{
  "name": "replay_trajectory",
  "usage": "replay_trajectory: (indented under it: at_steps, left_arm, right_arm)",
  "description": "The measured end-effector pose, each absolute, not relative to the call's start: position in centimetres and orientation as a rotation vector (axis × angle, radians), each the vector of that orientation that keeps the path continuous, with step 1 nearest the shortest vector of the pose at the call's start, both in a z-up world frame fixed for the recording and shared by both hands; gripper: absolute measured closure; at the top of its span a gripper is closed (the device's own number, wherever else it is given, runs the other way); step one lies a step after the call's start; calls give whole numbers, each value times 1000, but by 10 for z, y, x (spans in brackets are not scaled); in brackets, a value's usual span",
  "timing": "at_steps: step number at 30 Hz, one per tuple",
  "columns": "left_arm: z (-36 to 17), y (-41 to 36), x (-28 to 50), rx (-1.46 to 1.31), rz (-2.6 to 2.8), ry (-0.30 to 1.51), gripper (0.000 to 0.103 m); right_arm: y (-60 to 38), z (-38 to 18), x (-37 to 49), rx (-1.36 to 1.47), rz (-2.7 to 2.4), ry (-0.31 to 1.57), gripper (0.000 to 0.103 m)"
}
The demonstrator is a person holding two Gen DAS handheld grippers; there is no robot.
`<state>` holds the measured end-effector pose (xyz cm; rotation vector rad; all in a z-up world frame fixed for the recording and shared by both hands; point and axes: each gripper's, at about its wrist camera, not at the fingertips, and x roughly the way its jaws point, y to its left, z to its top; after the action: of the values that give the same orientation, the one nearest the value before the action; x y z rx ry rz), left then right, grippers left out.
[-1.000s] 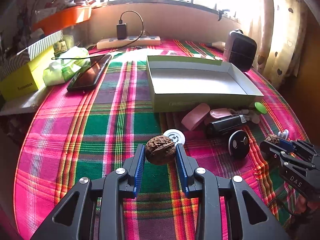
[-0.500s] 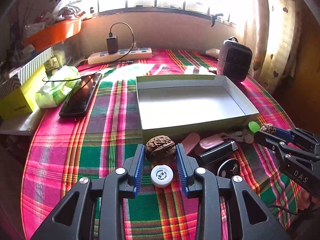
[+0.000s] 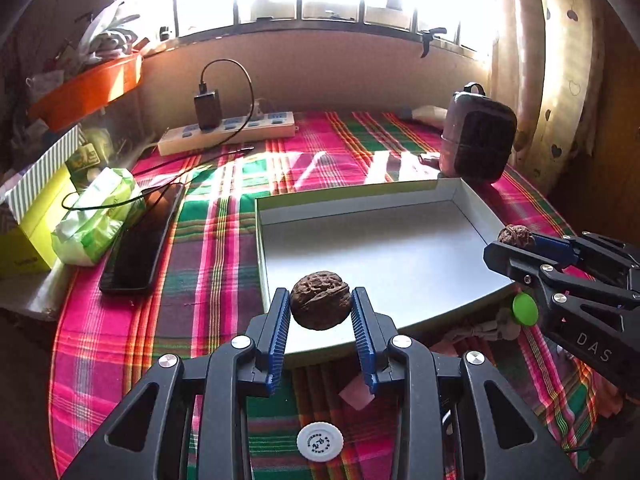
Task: Organize objects
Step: 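Carry the walnut into the green box lid and open the right gripper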
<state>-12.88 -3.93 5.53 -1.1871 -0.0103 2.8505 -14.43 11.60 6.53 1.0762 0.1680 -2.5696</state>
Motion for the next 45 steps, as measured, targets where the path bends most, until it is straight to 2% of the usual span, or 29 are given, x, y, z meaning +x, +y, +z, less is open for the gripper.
replay_trajectory:
  at_steps: [20, 45]
  left_arm:
    - [23, -41, -206, -1327, 2807, 4, 74]
    - [14, -28, -222, -1366, 2802, 96, 74]
  right_arm:
    - [95, 26, -223, 1237, -2533, 199, 73]
    - [89, 13, -235, 1307, -2520, 258, 73]
